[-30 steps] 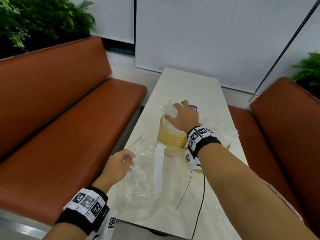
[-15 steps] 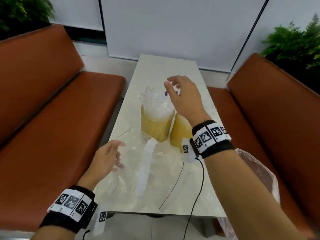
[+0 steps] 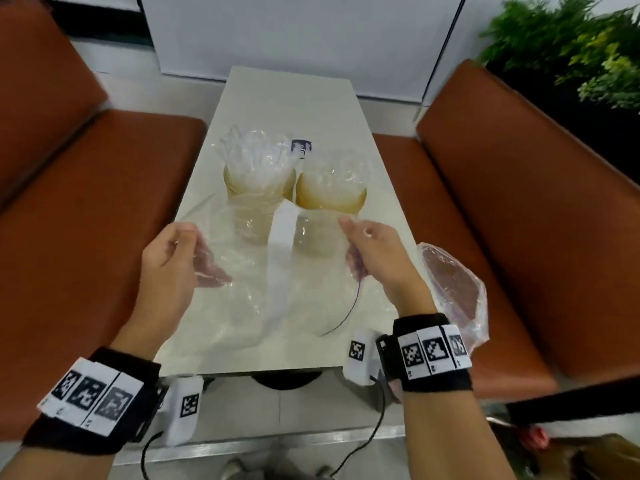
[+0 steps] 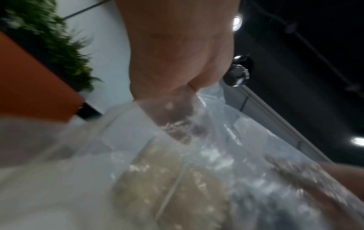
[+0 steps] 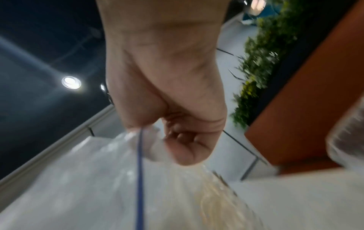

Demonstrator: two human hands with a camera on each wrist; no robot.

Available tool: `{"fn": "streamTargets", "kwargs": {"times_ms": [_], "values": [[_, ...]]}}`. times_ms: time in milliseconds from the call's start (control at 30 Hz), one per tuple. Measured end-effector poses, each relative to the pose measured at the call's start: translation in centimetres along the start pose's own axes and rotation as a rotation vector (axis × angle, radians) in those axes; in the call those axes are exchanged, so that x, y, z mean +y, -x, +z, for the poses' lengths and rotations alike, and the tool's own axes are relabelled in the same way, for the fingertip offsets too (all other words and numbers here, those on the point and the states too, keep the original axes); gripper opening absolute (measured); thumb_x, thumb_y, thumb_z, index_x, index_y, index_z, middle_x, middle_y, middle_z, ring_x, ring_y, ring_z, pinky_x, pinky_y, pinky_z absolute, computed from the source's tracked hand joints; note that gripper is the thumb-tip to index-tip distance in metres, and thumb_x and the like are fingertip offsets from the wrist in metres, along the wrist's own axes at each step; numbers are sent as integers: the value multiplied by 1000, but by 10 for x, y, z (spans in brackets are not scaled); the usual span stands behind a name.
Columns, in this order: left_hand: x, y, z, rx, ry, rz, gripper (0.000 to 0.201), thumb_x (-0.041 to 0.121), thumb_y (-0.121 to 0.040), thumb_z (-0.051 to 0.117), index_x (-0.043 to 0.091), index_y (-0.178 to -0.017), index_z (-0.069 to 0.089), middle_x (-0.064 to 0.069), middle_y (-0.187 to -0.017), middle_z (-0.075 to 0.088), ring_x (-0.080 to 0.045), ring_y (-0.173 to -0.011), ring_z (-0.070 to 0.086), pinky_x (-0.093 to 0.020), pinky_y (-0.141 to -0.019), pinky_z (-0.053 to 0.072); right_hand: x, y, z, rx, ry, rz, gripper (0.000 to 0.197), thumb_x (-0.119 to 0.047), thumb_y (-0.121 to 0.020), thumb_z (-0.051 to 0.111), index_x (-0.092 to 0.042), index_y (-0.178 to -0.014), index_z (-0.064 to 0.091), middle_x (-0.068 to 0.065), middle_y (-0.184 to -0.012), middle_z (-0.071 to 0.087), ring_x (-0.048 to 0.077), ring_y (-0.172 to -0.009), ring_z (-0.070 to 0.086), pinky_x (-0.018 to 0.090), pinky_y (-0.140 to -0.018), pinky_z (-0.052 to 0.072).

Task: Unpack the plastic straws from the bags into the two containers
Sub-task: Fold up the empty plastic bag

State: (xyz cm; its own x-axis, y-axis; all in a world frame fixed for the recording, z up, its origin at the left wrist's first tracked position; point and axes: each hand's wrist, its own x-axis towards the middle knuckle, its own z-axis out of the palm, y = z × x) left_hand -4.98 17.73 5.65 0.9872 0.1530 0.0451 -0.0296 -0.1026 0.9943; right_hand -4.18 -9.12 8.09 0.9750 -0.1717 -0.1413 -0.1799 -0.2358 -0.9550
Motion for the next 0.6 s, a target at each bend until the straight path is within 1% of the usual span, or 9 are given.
{"fn": "streamTargets", "kwargs": {"times_ms": [67,100,167,267,333,400,500,533,600], "values": [[7,5,20,58,-41,47,35,28,-109,39,10,-84,54,-5,-61,55,-17,-45,61,-31,-50,60,-13,-6,-22,160,106,-118,43,-46,-94,66,-14,-71,49,3,-52,48,12,-37,39,23,-41,33],[11,7,30,84,-60,66,35,28,-109,37,9,-85,53,-6,-61,53,-17,-41,59,-27,-45,56,-20,-9,-36,224,134,-145,46,-48,-91,67,-16,-67,45,-1,-51,46,10,-37,37,23,-40,32],[16,9,53,99,-72,64,32,26,-109,37,7,-89,53,-10,-63,51,-17,-35,56,-24,-40,50,-30,-12,-69,325,189,-181,47,-50,-90,67,-18,-64,45,-2,-54,47,8,-41,42,24,-44,39],[19,17,90,0,-46,-37,25,22,-105,46,9,-87,58,-14,-61,53,-23,-38,57,-33,-50,55,-34,-12,-123,450,343,-208,41,-43,-95,63,-11,-69,57,1,-59,50,13,-51,45,29,-54,43],[18,27,115,-94,-30,-126,20,22,-103,50,11,-89,59,-14,-54,59,-29,-44,62,-38,-54,58,-31,-13,-156,514,417,-182,39,-34,-95,57,-8,-65,55,-1,-58,47,14,-53,41,30,-55,38],[14,41,140,-210,-32,-250,20,24,-105,47,13,-91,56,-16,-53,65,-33,-48,66,-42,-54,59,-24,-16,-182,482,400,-91,27,-27,-87,52,-14,-63,53,-1,-62,48,18,-59,43,34,-60,38],[1,60,175,-371,-76,-455,20,26,-107,40,10,-102,51,-24,-77,71,-40,-53,70,-41,-48,59,0,-26,-211,390,325,92,17,-24,-83,57,-12,-74,66,0,-72,59,18,-61,52,34,-60,48],[-9,64,186,-394,-116,-494,21,27,-107,41,9,-104,52,-23,-88,70,-41,-59,71,-43,-51,60,13,-31,-218,380,372,119,22,-26,-84,61,-6,-80,70,2,-70,61,17,-58,54,33,-57,50],[-34,64,205,-399,-276,-530,25,29,-104,44,8,-105,57,-17,-106,61,-37,-78,70,-47,-59,64,47,-40,-227,340,520,135,32,-32,-87,62,-1,-84,70,8,-71,63,20,-61,57,35,-62,57]]}}
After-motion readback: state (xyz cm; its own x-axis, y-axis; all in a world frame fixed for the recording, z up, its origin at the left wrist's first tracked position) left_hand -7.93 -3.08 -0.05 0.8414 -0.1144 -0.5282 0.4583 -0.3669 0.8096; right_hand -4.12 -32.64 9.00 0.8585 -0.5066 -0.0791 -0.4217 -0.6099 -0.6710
